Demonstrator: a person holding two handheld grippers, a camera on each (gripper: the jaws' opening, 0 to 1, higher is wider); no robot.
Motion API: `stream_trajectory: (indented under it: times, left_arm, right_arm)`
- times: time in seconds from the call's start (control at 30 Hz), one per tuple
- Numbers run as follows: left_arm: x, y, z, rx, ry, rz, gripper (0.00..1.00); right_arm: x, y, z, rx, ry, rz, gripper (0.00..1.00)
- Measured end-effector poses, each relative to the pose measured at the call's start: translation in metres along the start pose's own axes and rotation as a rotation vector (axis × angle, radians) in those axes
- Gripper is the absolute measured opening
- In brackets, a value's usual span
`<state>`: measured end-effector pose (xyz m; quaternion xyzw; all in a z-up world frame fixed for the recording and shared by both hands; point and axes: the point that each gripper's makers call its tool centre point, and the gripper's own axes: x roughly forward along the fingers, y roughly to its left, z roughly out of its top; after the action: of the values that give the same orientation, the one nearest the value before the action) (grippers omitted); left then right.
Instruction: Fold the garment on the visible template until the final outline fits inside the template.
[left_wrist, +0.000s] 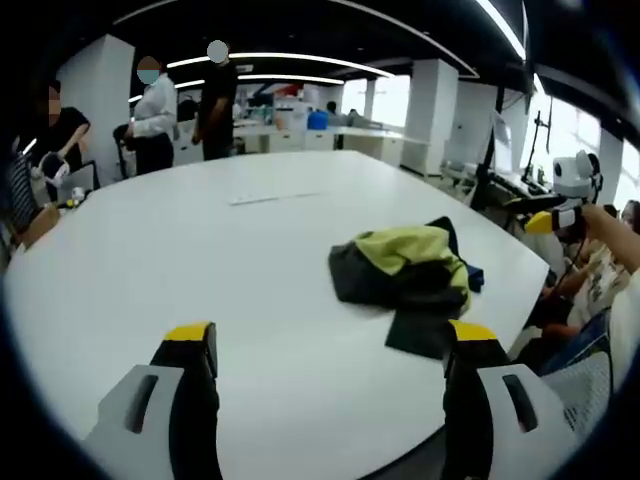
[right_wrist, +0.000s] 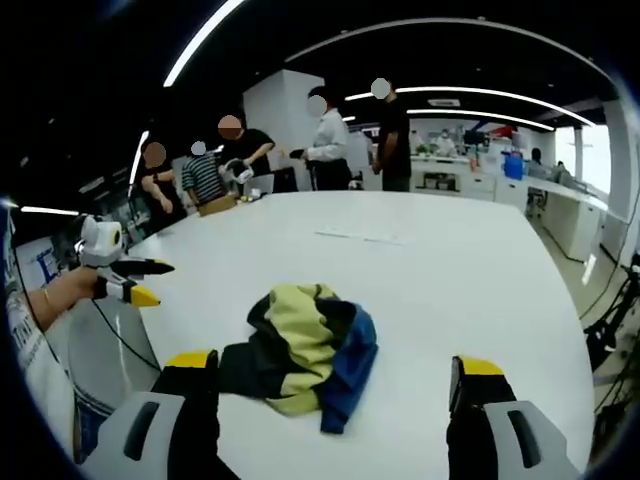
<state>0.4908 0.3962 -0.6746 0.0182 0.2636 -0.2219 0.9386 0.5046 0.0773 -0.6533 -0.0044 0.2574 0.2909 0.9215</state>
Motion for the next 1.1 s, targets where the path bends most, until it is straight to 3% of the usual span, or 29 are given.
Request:
stream_trajectory:
  times: [0.6, 1.1]
  left_arm:
    - [0.001, -0.003, 0.002, -0.005, -0.004, -0.013, 0.89]
    - [0.008, -0.004, 0.012, 0.054, 0.001, -0.024, 0.86]
  right_arm:
    - [0.003, 0.005, -0.009, -0.025, 0.042, 0.021, 0.99]
    - [0.019, 0.009, 0.01, -0.037, 0.025, 0.074, 0.94]
